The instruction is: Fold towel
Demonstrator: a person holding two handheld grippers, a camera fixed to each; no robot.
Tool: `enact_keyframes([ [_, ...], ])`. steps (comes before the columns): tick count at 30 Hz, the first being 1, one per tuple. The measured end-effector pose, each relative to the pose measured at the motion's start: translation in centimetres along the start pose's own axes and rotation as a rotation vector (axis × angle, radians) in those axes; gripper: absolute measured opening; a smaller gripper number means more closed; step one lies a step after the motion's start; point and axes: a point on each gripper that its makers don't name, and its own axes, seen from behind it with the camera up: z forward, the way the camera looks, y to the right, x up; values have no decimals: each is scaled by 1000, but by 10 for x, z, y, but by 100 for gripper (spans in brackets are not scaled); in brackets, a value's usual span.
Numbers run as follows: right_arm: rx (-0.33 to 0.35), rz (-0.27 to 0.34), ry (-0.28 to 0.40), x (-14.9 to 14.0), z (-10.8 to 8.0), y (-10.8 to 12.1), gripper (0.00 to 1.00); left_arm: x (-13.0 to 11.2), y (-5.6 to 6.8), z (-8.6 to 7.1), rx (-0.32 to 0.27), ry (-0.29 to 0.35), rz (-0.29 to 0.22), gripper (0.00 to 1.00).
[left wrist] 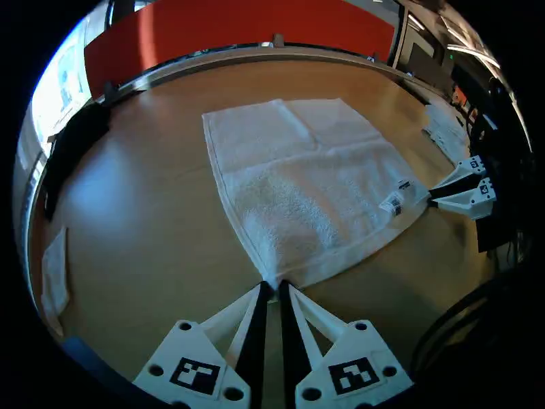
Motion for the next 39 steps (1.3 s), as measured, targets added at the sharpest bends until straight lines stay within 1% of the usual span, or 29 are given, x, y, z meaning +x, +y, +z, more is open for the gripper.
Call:
enact_keyframes([
  [7, -3, -5, 25, 9, -9, 4, 12, 10, 3, -7, -3, 15, -11, 13],
  [13, -8, -13, 53, 23, -22, 6, 12, 21, 5, -19, -2, 33, -26, 13],
  [23, -10, -27, 103, 51, -52, 4, 12, 38, 9, -47, -2, 66, -50, 13],
  [32, -10, -44, 122, 68, -76, -1, 12, 43, 14, -73, -9, 71, -85, 13],
  [39, -13, -50, 128, 75, -91, -3, 12, 43, 22, -92, -26, 67, -125, 13],
])
